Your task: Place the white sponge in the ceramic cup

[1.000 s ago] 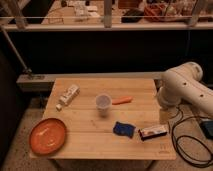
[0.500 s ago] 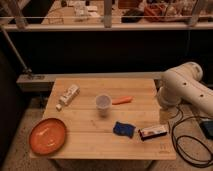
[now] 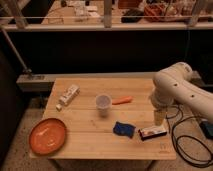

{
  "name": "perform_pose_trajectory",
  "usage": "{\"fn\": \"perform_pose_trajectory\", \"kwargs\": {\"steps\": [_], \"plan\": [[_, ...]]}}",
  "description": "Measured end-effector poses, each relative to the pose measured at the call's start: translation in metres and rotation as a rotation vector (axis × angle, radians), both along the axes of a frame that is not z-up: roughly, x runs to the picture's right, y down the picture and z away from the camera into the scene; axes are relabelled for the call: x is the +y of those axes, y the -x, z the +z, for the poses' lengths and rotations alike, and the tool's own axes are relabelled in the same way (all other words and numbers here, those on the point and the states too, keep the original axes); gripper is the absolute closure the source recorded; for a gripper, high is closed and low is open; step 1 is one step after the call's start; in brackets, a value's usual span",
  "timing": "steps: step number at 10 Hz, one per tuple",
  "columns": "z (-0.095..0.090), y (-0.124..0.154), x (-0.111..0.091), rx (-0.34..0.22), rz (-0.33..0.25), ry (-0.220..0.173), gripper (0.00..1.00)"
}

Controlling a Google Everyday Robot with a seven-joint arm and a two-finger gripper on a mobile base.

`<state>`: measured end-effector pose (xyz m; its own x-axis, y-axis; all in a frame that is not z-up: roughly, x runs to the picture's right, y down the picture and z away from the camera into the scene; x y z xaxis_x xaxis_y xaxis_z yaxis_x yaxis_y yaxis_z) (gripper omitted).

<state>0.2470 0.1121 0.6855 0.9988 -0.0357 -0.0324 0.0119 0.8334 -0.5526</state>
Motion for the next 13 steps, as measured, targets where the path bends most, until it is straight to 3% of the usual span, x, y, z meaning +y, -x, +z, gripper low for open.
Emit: {"fn": "perform_pose_trajectory", "kwargs": {"steps": [4, 5, 13], "plan": [[0.002, 0.006, 0.004, -0.003, -0.028, 0.006, 0.2], [0.005, 0.027, 0.004, -0.015, -0.054, 0.005, 0.2], [0.011, 0.063, 0.008, -0.049, -0.135, 0.009, 0.2]]}}
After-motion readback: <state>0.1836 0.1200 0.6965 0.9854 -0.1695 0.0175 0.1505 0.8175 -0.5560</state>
